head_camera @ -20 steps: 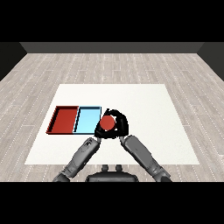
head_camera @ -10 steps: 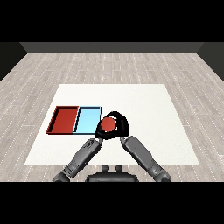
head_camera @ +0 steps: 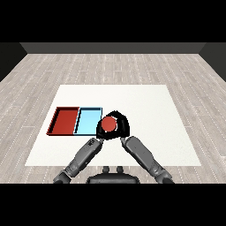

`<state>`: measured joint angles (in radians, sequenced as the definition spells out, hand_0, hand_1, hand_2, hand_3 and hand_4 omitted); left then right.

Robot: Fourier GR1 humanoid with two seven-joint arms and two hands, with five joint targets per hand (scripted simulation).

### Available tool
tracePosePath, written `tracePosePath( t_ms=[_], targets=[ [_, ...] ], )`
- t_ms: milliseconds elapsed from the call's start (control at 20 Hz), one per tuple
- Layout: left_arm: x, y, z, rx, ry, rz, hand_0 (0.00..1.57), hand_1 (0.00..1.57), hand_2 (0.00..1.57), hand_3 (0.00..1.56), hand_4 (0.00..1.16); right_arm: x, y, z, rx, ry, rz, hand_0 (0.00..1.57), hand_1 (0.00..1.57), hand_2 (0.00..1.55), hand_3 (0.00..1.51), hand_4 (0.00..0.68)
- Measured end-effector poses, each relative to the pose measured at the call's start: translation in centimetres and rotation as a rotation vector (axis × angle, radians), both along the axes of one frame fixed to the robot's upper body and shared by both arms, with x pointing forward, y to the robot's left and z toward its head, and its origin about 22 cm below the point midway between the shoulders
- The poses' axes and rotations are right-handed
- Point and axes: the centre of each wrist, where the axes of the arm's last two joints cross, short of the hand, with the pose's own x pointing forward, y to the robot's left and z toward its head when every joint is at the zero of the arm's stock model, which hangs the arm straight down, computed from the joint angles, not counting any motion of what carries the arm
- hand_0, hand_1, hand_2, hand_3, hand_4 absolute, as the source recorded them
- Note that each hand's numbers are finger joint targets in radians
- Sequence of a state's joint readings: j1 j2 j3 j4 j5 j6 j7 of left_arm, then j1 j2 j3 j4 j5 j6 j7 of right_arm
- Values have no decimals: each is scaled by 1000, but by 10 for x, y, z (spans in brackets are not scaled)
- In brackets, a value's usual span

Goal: Pick the red can and put it in the red box

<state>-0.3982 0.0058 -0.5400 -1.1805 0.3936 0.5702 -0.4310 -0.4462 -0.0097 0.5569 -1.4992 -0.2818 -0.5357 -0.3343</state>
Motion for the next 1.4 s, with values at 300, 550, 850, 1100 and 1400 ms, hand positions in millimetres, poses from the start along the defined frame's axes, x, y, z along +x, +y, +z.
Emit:
tracePosePath(
  t_ms=[300,550,850,1100,1400],
  targets=[
    [2,5,6,-16,-43,17,1571,1571,1571,1513,1147,-2,0,-2,-67,38,-9,0,0,0,0,0],
    [-1,5,3,5,-45,47,1571,1571,1571,1496,1135,3,0,-3,-77,61,-3,0,0,0,0,0],
    [0,2,4,10,-68,58,1571,1571,1571,1483,1134,1,-4,2,-76,71,-30,0,0,0,0,0],
    [-4,5,3,10,-65,69,1571,1571,1571,1467,1129,1,-19,5,-62,82,-28,0,0,0,0,0],
    [6,11,5,18,-75,103,1571,1571,1561,1465,1133,-8,-44,3,-20,70,-31,0,0,0,0,0]
  ],
)
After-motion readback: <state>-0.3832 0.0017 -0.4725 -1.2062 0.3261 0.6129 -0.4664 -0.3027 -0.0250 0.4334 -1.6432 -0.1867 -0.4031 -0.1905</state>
